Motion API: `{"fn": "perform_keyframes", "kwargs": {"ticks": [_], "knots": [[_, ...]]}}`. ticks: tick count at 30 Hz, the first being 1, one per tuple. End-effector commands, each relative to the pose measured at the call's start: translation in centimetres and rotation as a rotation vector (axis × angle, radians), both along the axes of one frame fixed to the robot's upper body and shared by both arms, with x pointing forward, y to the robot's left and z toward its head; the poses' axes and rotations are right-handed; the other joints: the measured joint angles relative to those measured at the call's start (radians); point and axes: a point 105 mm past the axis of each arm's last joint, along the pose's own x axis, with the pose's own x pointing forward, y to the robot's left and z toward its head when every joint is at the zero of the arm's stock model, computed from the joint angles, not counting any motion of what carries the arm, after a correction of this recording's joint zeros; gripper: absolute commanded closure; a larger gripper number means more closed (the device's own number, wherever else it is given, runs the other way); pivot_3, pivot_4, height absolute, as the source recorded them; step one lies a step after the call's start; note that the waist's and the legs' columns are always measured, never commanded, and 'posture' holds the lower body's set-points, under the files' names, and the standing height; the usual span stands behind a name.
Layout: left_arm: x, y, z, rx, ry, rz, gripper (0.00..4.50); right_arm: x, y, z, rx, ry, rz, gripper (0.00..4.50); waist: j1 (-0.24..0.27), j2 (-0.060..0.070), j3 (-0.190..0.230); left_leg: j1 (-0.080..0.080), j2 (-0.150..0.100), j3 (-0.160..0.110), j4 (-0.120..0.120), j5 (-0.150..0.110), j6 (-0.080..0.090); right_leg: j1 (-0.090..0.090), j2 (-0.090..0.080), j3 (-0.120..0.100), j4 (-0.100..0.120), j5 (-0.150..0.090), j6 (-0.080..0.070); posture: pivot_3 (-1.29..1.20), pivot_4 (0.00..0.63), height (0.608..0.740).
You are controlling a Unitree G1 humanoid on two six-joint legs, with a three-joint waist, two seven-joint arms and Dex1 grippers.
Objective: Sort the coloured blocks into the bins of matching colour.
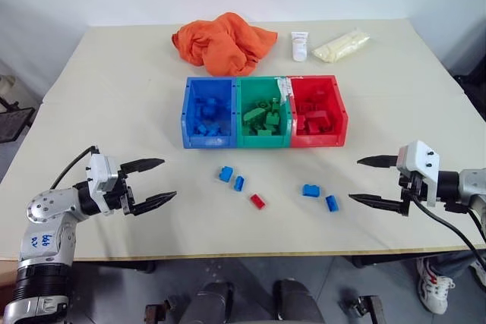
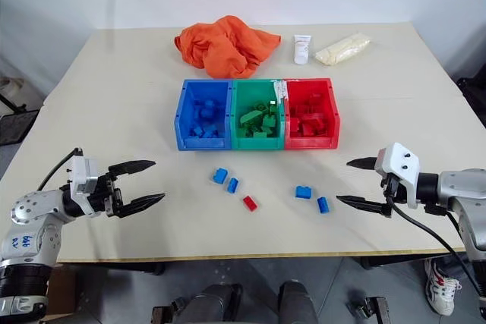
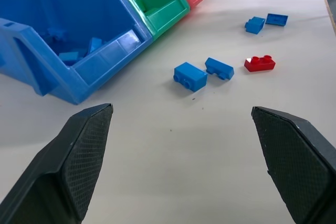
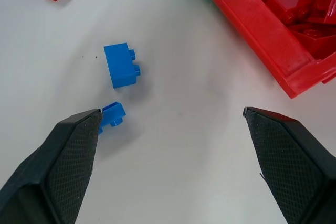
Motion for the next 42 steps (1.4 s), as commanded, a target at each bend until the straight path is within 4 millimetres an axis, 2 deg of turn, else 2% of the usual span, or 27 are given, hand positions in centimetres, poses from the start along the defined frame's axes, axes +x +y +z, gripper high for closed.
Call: {"fn": "perform_keyframes", "kwargs": {"ticks": [1,5,11,19,22,26,29,33,42], "knots": [[0.2,-0.4,1.0,0.003,-0.022,-0.014,0.01,0.2,-0.1,1.5,0.002,-0.054,-0.003,0.0,0.001,0.0,0.0,0.0,0.0,0.0,0.0,0.0,0.0,0.0,0.0,0.0,0.0,0.0,0.0,0.0,0.15,0.74],[0.8,-0.9,1.3,-0.003,-0.016,-0.001,0.01,0.4,0.0,1.5,0.008,-0.051,-0.034,0.0,0.001,0.0,0.0,0.0,0.0,0.0,0.0,0.0,0.0,0.0,0.001,0.001,0.0,0.0,0.0,0.0,0.15,0.74],[0.3,-2.0,0.5,0.026,0.027,-0.069,0.01,-0.3,-0.6,1.1,-0.019,0.013,-0.09,0.0,0.002,0.0,0.0,0.0,0.001,0.001,0.0,-0.001,0.0,-0.001,0.001,0.003,0.0,0.0,0.0,0.0,0.15,0.74],[0.4,-2.8,0.2,0.005,0.067,-0.14,0.01,-3.2,-4.7,0.8,-0.126,0.093,-0.188,0.0,0.019,0.0,0.0,0.0,0.001,0.002,0.001,-0.003,0.001,0.0,0.002,0.003,-0.001,0.0,0.0,0.0,0.15,0.74],[0.4,-3.0,0.3,0.0,0.061,-0.153,0.01,-4.0,-5.2,1.0,-0.143,0.101,-0.199,0.0,0.022,0.0,0.0,0.0,0.002,0.003,0.001,-0.003,0.001,-0.001,0.002,0.003,-0.001,0.0,0.0,0.0,0.15,0.74],[0.4,-3.2,0.4,-0.011,0.051,-0.151,0.01,-4.0,-4.0,1.1,-0.142,0.105,-0.168,0.0,0.018,0.0,0.0,0.001,0.003,0.006,0.001,-0.003,0.0,-0.001,0.003,0.003,-0.001,0.0,0.0,0.0,0.15,0.74],[0.1,-3.4,0.4,-0.017,0.046,-0.153,0.01,-3.0,-1.3,1.4,-0.11,0.093,-0.095,0.0,0.012,0.0,0.0,0.002,0.004,0.007,0.001,-0.003,0.0,-0.001,0.003,0.003,-0.001,0.0,0.0,0.0,0.15,0.74],[-0.5,-3.6,0.5,-0.023,0.042,-0.158,0.01,-1.9,1.2,0.8,-0.092,0.119,-0.039,0.0,0.01,0.0,0.0,0.002,0.005,0.007,0.002,-0.004,0.0,0.0,0.003,0.004,-0.001,0.0,-0.001,0.0,0.15,0.74],[-2.8,-3.9,0.3,-0.041,0.064,-0.144,0.01,-0.7,3.1,-1.7,-0.118,0.193,0.038,0.0,0.016,0.0,0.0,0.001,0.005,0.006,0.002,-0.006,0.0,-0.001,0.003,0.005,-0.002,0.0,-0.001,0.0,0.15,0.74]]}}
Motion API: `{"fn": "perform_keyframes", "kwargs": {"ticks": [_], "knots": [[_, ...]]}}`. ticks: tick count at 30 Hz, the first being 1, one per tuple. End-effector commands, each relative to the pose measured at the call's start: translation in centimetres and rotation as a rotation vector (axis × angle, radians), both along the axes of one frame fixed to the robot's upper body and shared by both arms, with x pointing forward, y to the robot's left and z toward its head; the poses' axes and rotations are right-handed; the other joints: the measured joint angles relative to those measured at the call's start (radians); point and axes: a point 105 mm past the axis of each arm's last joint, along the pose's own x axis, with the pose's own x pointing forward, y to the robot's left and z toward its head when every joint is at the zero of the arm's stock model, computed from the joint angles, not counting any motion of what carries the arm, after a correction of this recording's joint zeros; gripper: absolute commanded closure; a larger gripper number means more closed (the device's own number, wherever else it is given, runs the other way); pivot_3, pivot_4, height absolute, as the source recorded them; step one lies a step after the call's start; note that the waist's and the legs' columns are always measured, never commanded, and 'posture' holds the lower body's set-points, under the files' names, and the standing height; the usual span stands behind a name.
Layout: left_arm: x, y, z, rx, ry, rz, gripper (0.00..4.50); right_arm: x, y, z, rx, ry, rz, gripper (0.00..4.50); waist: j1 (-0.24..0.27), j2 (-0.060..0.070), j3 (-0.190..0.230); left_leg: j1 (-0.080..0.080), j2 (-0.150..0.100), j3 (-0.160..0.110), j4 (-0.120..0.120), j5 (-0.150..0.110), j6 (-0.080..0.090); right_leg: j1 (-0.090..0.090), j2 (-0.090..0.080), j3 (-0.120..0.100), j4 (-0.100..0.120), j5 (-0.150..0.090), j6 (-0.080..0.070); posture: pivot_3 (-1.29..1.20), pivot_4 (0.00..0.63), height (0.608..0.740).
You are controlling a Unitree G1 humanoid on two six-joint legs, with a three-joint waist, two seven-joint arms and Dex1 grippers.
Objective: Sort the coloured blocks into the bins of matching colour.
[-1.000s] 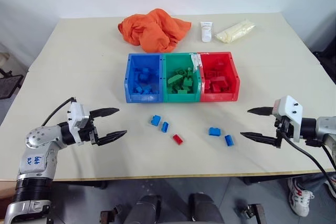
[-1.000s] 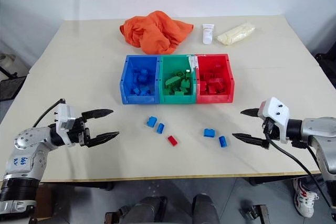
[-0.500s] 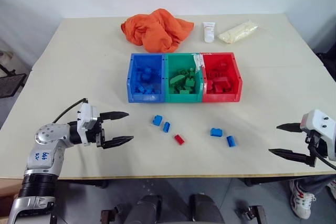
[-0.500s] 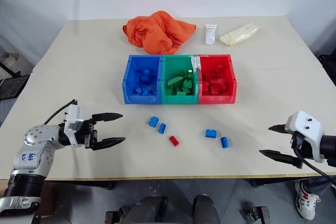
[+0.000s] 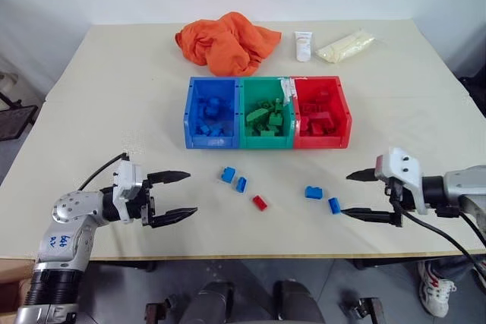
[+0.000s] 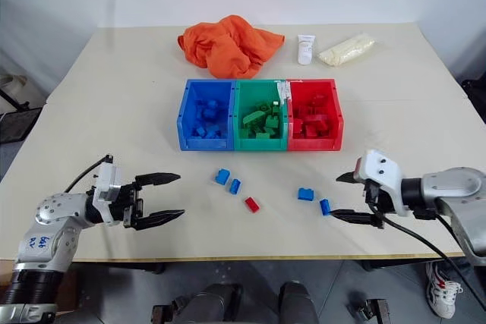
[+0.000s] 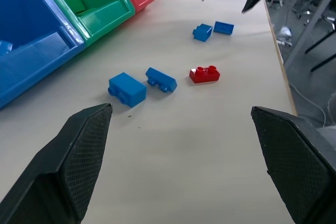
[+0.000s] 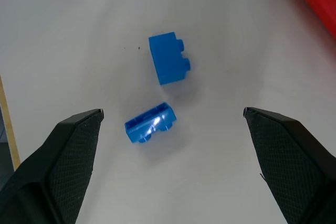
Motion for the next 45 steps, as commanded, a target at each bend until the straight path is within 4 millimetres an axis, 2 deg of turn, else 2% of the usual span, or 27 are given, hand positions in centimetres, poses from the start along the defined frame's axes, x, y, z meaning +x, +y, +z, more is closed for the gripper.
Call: {"fn": "perform_keyframes", "kwargs": {"ticks": [1,7,11,14,17,18,21,27,29,33,35,40,45], "knots": [[-0.7,0.1,1.1,-0.017,-0.035,0.009,0.01,0.6,0.8,-0.6,0.002,0.0,0.026,0.0,0.001,0.0,0.0,0.0,0.0,0.0,0.0,0.0,0.0,0.0,0.0,0.0,0.0,0.0,0.0,0.0,0.15,0.74],[-1.2,-0.1,1.1,-0.029,-0.032,0.027,0.01,0.5,1.4,-2.5,-0.009,0.047,0.067,0.0,0.007,0.0,0.0,0.0,0.001,0.0,0.0,0.0,0.0,0.0,0.001,0.0,0.0,0.0,0.0,0.0,0.15,0.74],[-1.2,0.0,1.2,-0.031,-0.035,0.037,0.0,0.3,1.3,-3.5,-0.037,0.062,0.071,0.92,0.007,0.0,0.0,0.0,0.001,0.0,0.0,0.0,-0.001,0.0,0.001,0.0,0.0,0.0,0.0,0.0,0.15,0.74],[-1.1,0.0,1.2,-0.032,-0.038,0.044,0.0,0.6,1.4,-3.5,-0.03,0.049,0.06,1.98,0.008,0.0,0.0,0.0,0.001,0.0,0.0,0.0,-0.001,0.0,0.001,0.0,0.0,0.0,0.0,0.0,0.15,0.74],[-1.0,0.1,1.2,-0.033,-0.042,0.048,0.0,0.6,1.6,-2.9,-0.011,0.022,0.063,3.03,0.008,0.0,0.0,0.001,0.001,0.0,0.0,0.0,-0.001,0.0,0.001,0.0,0.0,0.0,0.0,0.0,0.15,0.74],[-0.9,0.1,1.2,-0.034,-0.044,0.048,0.0,0.6,1.7,-2.6,-0.006,0.012,0.063,3.13,0.008,0.0,0.0,0.001,0.001,0.0,0.0,0.0,-0.001,0.0,0.001,0.0,0.0,0.0,0.0,0.0,0.15,0.74],[-0.7,0.0,1.3,-0.038,-0.053,0.051,0.0,0.7,2.0,-1.4,0.015,-0.024,0.064,3.13,0.008,0.0,0.0,0.001,0.001,0.0,0.0,0.0,-0.001,0.0,0.001,0.0,0.0,0.0,0.0,0.0,0.15,0.74],[-0.1,0.0,1.4,-0.042,-0.069,0.054,0.0,2.3,3.6,3.6,0.114,-0.162,0.045,3.13,0.003,0.0,0.0,0.001,0.001,0.001,0.0,0.0,-0.001,0.0,0.002,0.0,0.0,0.0,0.0,0.0,0.15,0.74],[0.1,0.1,1.4,-0.042,-0.075,0.056,0.0,3.2,5.0,6.0,0.172,-0.221,0.057,3.13,0.0,0.0,0.0,0.001,0.002,0.001,0.0,0.0,-0.001,0.0,0.002,0.0,0.0,0.0,-0.001,0.0,0.15,0.74],[0.5,0.3,1.5,-0.038,-0.091,0.068,0.0,5.5,8.4,8.7,0.244,-0.294,0.087,3.13,-0.007,0.0,0.0,0.001,0.003,0.001,0.0,-0.001,-0.002,0.0,0.003,0.0,0.0,0.0,-0.001,0.0,0.15,0.74],[0.8,0.4,1.6,-0.038,-0.104,0.078,0.0,6.8,10.4,9.4,0.276,-0.319,0.103,3.13,-0.014,0.0,0.0,0.001,0.003,0.001,0.0,-0.001,-0.002,-0.001,0.003,0.0,0.0,0.001,-0.001,0.0,0.15,0.74],[1.5,0.6,1.8,-0.039,-0.129,0.089,0.0,11.0,17.4,10.3,0.336,-0.38,0.133,3.13,-0.036,0.0,0.0,0.0,0.003,0.001,0.0,0.0,-0.003,-0.003,0.003,0.0,0.004,0.001,-0.002,0.0,0.15,0.74],[2.1,0.4,2.0,-0.036,-0.149,0.084,0.0,13.0,23.5,10.7,0.403,-0.418,0.171,3.13,-0.054,0.0,0.0,0.0,0.003,0.0,-0.001,-0.001,-0.004,-0.009,0.003,-0.001,0.015,0.001,-0.002,0.0,0.15,0.74]]}}
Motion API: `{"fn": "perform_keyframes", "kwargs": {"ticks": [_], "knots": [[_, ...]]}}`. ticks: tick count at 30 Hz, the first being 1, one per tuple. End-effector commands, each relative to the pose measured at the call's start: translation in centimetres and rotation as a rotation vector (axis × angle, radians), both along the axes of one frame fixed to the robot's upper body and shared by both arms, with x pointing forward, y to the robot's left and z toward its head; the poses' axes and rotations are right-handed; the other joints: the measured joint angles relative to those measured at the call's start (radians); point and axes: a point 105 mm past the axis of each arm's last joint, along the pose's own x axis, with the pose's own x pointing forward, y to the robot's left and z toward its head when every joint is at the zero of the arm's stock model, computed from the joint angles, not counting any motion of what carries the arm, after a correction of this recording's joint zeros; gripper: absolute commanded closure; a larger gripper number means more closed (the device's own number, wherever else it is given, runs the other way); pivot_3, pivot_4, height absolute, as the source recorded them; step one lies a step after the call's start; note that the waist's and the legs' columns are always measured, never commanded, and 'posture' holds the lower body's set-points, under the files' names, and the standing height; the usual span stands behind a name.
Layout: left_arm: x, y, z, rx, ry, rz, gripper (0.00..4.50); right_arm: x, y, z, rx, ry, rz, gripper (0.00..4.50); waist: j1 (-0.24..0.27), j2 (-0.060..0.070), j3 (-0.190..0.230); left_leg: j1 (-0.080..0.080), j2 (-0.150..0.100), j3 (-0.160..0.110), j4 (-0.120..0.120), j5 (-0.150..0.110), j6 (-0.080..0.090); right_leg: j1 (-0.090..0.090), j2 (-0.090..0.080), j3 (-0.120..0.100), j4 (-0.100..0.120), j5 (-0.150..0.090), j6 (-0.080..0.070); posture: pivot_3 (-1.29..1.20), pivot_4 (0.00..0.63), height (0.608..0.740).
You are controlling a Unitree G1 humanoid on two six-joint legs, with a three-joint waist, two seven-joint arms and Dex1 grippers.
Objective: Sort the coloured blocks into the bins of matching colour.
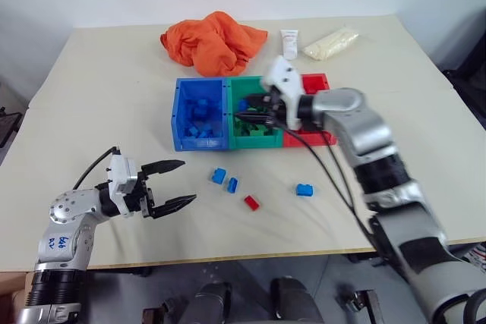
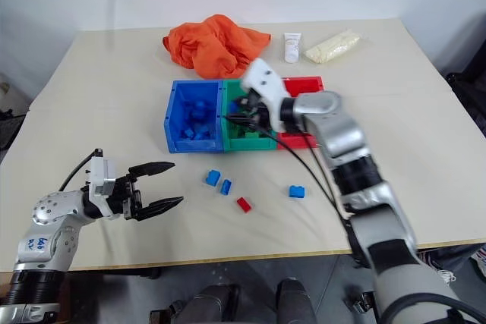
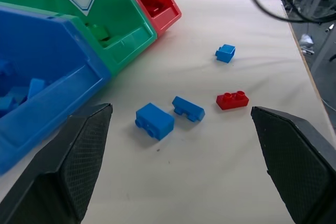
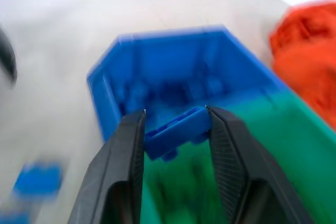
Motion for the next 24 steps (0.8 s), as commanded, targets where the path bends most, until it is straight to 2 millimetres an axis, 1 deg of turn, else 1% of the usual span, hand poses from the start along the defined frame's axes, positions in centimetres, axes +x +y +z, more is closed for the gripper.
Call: {"fn": "perform_keyframes", "kwargs": {"ticks": [1,3,5,7,9,11,15,18,19,21,23,24], "knots": [[0.3,0.0,0.7,0.006,-0.044,-0.006,0.0,1.4,2.5,1.2,0.033,-0.078,-0.018,3.13,-0.004,0.0,0.0,0.0,0.0,0.0,0.0,0.0,0.0,-0.001,0.0,-0.001,0.001,0.0,0.0,0.0,0.15,0.74],[0.6,-0.2,0.8,0.01,-0.052,-0.013,0.0,2.3,3.8,1.1,0.035,-0.074,-0.067,3.13,-0.01,0.0,0.0,0.0,0.0,-0.001,0.0,0.0,0.0,-0.001,0.0,-0.001,0.002,0.0,-0.001,0.0,0.15,0.74],[0.8,-0.4,0.9,0.014,-0.06,-0.021,0.0,3.0,4.4,1.2,0.043,-0.079,-0.114,2.4,-0.015,0.0,0.0,0.0,0.0,-0.001,0.001,0.0,-0.001,-0.001,0.001,-0.001,0.003,0.001,-0.001,0.0,0.15,0.74],[1.0,-0.5,1.1,0.019,-0.068,-0.03,0.0,3.3,4.8,1.3,0.049,-0.099,-0.137,1.82,-0.02,0.0,0.0,0.0,0.0,-0.002,0.001,0.0,-0.001,-0.002,0.002,-0.001,0.003,0.001,-0.002,0.0,0.15,0.74],[1.4,-0.5,1.4,0.024,-0.078,-0.034,0.0,3.6,4.9,2.0,0.069,-0.128,-0.157,1.08,-0.022,0.0,0.0,0.0,0.0,-0.002,0.0,0.0,-0.001,-0.002,0.003,0.0,0.004,0.001,-0.002,0.0,0.15,0.74],[1.8,-0.5,1.6,0.026,-0.083,-0.039,0.0,3.4,4.9,3.1,0.106,-0.17,-0.137,0.41,-0.026,0.0,0.0,0.0,0.0,-0.002,0.0,0.0,-0.002,-0.003,0.003,0.0,0.004,0.001,-0.002,0.0,0.15,0.74],[2.2,-0.6,1.6,0.026,-0.082,-0.06,0.0,2.5,3.9,3.7,0.117,-0.206,-0.05,0.41,-0.044,0.0,0.0,-0.001,0.001,-0.002,0.0,0.0,-0.002,-0.005,0.003,0.0,0.006,0.001,-0.002,0.0,0.15,0.74],[2.5,-1.0,1.8,0.023,-0.084,-0.08,0.0,1.2,2.3,3.9,0.128,-0.211,0.037,0.41,-0.047,0.0,0.0,-0.001,0.001,-0.002,0.0,0.0,-0.003,-0.006,0.003,0.0,0.01,0.001,-0.002,0.0,0.15,0.74],[2.6,-1.0,1.8,0.021,-0.084,-0.085,0.0,0.4,1.3,3.7,0.125,-0.211,0.079,0.41,-0.047,0.0,0.0,-0.001,0.001,-0.003,0.001,0.0,-0.003,-0.006,0.003,0.0,0.01,0.001,-0.002,0.0,0.15,0.74],[2.6,-1.0,1.8,0.019,-0.08,-0.096,0.0,-1.8,-0.8,2.6,0.083,-0.197,0.163,0.41,-0.043,-0.001,-0.001,-0.002,0.001,-0.003,0.002,0.0,-0.003,-0.006,0.002,0.0,0.01,0.001,-0.002,0.0,0.15,0.74],[2.5,-0.9,1.7,0.024,-0.07,-0.104,0.0,-4.2,-3.9,0.8,0.011,-0.152,0.22,0.41,-0.037,-0.001,-0.001,-0.002,0.001,-0.004,0.002,-0.001,-0.003,-0.006,0.002,0.0,0.01,0.001,-0.002,0.0,0.15,0.74],[2.5,-0.8,1.6,0.026,-0.067,-0.106,0.0,-5.0,-5.1,0.2,-0.02,-0.126,0.222,0.41,-0.032,-0.001,-0.001,-0.003,0.001,-0.004,0.002,-0.001,-0.002,-0.007,0.002,0.0,0.009,0.001,-0.002,0.0,0.15,0.74]]}}
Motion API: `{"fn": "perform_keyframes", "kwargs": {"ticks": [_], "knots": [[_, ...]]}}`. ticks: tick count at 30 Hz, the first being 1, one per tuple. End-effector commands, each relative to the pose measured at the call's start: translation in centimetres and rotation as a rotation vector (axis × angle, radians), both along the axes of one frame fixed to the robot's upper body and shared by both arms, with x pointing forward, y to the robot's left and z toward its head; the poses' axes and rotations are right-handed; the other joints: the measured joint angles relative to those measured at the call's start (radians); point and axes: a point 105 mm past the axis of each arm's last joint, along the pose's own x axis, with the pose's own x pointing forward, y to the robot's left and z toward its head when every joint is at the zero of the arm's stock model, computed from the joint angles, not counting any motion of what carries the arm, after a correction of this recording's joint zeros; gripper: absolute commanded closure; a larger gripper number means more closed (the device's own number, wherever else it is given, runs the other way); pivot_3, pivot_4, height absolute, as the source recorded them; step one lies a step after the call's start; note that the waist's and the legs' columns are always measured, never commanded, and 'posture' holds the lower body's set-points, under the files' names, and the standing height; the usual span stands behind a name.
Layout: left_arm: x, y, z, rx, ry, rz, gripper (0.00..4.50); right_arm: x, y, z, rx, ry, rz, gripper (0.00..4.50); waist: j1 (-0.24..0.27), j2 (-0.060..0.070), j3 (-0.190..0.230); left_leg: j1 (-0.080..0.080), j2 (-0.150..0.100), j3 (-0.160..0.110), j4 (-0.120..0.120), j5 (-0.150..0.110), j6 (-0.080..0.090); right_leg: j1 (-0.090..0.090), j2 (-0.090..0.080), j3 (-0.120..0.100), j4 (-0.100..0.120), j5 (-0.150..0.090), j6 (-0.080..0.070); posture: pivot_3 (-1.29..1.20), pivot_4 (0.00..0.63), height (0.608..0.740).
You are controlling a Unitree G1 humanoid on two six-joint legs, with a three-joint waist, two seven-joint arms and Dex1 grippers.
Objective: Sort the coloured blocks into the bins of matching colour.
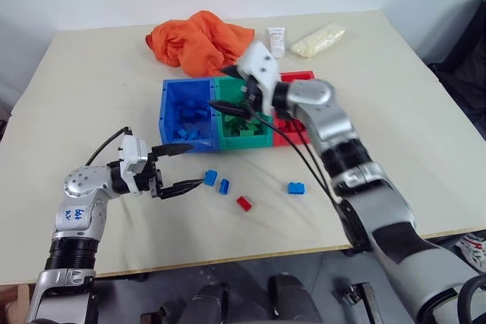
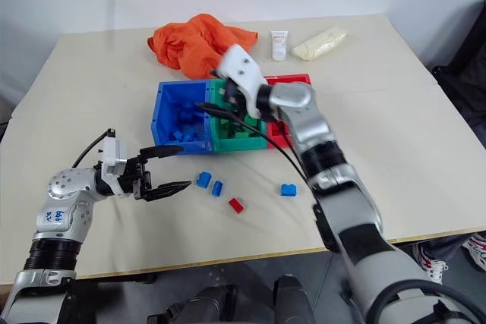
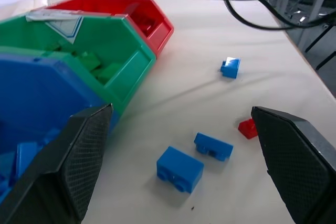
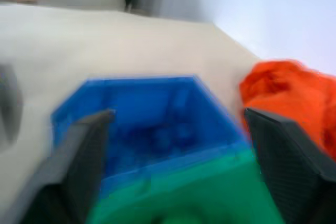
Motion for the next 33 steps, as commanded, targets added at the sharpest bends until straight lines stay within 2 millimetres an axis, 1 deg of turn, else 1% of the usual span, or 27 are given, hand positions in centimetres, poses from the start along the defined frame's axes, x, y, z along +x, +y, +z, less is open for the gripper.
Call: {"fn": "perform_keyframes", "kwargs": {"ticks": [1,5,9,12,13,15,16,18,21,28,32,33], "knots": [[-0.2,0.6,0.2,0.007,-0.014,-0.006,0.0,-3.9,-3.0,0.1,-0.081,0.015,0.081,0.41,0.01,0.0,0.0,-0.001,0.0,0.0,0.0,0.0,0.0,0.0,0.0,0.0,-0.001,0.0,0.0,0.0,0.15,0.74],[-0.5,1.2,-0.1,0.033,-0.008,0.001,0.0,-6.1,-8.2,-1.8,-0.178,0.106,-0.013,0.41,0.017,0.0,0.0,-0.002,0.001,0.006,0.001,0.0,0.0,-0.001,0.0,0.0,-0.007,0.0,0.0,0.0,0.15,0.74],[-1.0,1.5,-0.3,0.043,-0.011,0.009,0.0,-7.8,-13.5,-3.9,-0.292,0.212,-0.162,0.41,0.035,0.0,0.0,-0.001,0.002,0.008,0.002,0.0,0.0,0.0,0.001,0.001,-0.008,0.0,0.0,0.0,0.15,0.74],[-1.2,1.6,-0.4,0.046,-0.012,0.012,0.0,-8.6,-15.3,-4.5,-0.335,0.246,-0.216,0.41,0.047,0.0,0.0,0.0,0.002,0.012,0.002,0.0,0.001,0.0,0.001,0.002,-0.009,0.0,0.0,0.0,0.15,0.74],[-1.5,1.7,-0.6,0.059,-0.006,0.013,0.0,-9.1,-16.6,-5.2,-0.368,0.276,-0.257,0.41,0.049,0.0,0.0,0.0,0.002,0.013,0.002,0.0,0.001,0.0,0.0,0.002,-0.009,0.0,0.0,0.0,0.15,0.74],[-1.9,1.9,-0.9,0.071,0.0,0.018,0.0,-9.8,-18.1,-6.0,-0.412,0.313,-0.302,0.41,0.054,0.0,0.0,0.0,0.002,0.014,0.002,0.0,0.001,0.0,0.0,0.003,-0.009,0.0,0.0,0.0,0.15,0.74],[-2.0,1.9,-0.9,0.072,0.002,0.021,0.0,-10.0,-18.3,-6.2,-0.42,0.32,-0.308,0.41,0.057,0.0,0.0,0.001,0.002,0.014,0.002,0.0,0.002,0.0,0.0,0.003,-0.009,0.0,0.0,0.0,0.15,0.74],[-2.1,1.9,-0.9,0.068,0.001,0.027,0.0,-10.1,-18.0,-6.4,-0.418,0.32,-0.302,0.41,0.056,0.0,0.0,0.001,0.002,0.016,0.002,0.0,0.002,0.0,0.0,0.002,-0.01,0.0,0.0,0.0,0.15,0.74],[-2.2,1.9,-0.9,0.066,0.001,0.033,0.0,-9.7,-16.8,-7.2,-0.421,0.324,-0.273,0.41,0.056,-0.001,0.0,0.002,0.003,0.017,0.002,0.0,0.002,0.001,0.0,0.002,-0.01,0.0,0.0,0.0,0.15,0.74],[-2.7,1.3,-0.9,0.05,-0.005,0.044,0.0,-7.6,-13.5,-9.7,-0.44,0.325,-0.21,0.41,0.055,-0.001,0.0,0.002,0.003,0.018,0.001,0.0,0.002,0.0,0.0,0.002,-0.01,0.0,0.0,0.0,0.15,0.74],[-2.9,1.2,-0.9,0.044,-0.007,0.057,0.0,-6.4,-12.4,-10.8,-0.456,0.325,-0.195,0.41,0.058,-0.001,0.0,0.002,0.003,0.018,0.001,-0.001,0.002,0.0,0.0,0.002,-0.01,0.0,0.0,0.0,0.15,0.74],[-3.0,1.2,-0.9,0.043,-0.007,0.06,0.0,-6.3,-12.3,-11.1,-0.472,0.324,-0.191,0.58,0.059,-0.001,0.0,0.002,0.003,0.018,0.001,-0.001,0.002,0.0,0.0,0.002,-0.01,0.0,0.0,0.0,0.15,0.74]]}}
